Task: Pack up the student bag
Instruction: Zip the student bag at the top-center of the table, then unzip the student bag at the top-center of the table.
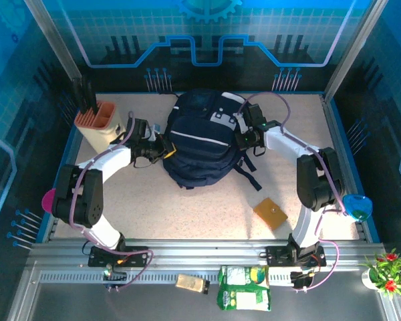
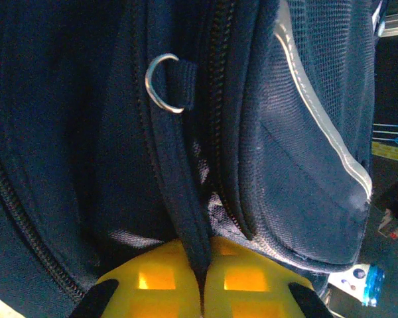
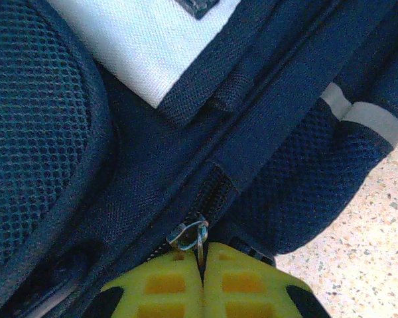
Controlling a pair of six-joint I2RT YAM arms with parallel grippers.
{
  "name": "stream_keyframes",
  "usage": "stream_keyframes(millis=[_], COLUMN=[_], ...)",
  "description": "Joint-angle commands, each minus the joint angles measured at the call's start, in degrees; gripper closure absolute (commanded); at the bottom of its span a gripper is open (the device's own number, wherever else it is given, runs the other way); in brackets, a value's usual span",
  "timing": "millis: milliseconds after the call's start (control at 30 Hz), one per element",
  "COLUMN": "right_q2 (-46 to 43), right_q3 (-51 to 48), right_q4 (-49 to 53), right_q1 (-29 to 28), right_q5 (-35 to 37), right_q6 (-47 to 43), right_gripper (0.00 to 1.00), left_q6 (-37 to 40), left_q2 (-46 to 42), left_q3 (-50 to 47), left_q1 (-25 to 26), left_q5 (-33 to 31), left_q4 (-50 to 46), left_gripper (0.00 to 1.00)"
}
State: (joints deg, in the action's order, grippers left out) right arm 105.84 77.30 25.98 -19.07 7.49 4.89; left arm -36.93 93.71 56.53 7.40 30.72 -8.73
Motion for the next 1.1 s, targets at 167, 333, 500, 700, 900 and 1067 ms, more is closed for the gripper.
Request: stream_keyframes(millis=[167,333,500,700,900,1067], right_q2=[-3.85,-12.68,-14.1,-8.29,-1.93,2.52], right_q3=[-0.36,-6.4,-9.61,-5.68,-1.5,1.03], right_q4=[1.96,-0.94,-7.81,-11.13,-11.16,-10.07], right_q1=[2.46,2.53,1.51,0.33,0.49,0.03], right_q5=[-3.28,-13.55,-24.29,-23.86,-23.97,-32.64], right_q6=[5.16,9.01,16.15,21.78,24.77,23.43], right_gripper=[0.74,0.46,0.35,0.29,0.24,0.23], left_q6=[-1.58,-3.82,-5.73,-6.62,-8.2,-9.93], left_q2=[0.46,-0.35,-1.25,-2.11,-2.48,-2.04], left_q3=[-0.14,-0.9,-1.97,-3.06,-4.26,-4.65], left_q1=[-0.89,-0.89,-0.94,-0.82,-0.81,-0.63], left_q5=[6.2,5.7,4.75,3.77,3.95,4.7], left_q4=[2.92,4.74,6.44,7.02,8.71,10.79], left_gripper=[1.0,1.0,1.0,1.0,1.0,1.0])
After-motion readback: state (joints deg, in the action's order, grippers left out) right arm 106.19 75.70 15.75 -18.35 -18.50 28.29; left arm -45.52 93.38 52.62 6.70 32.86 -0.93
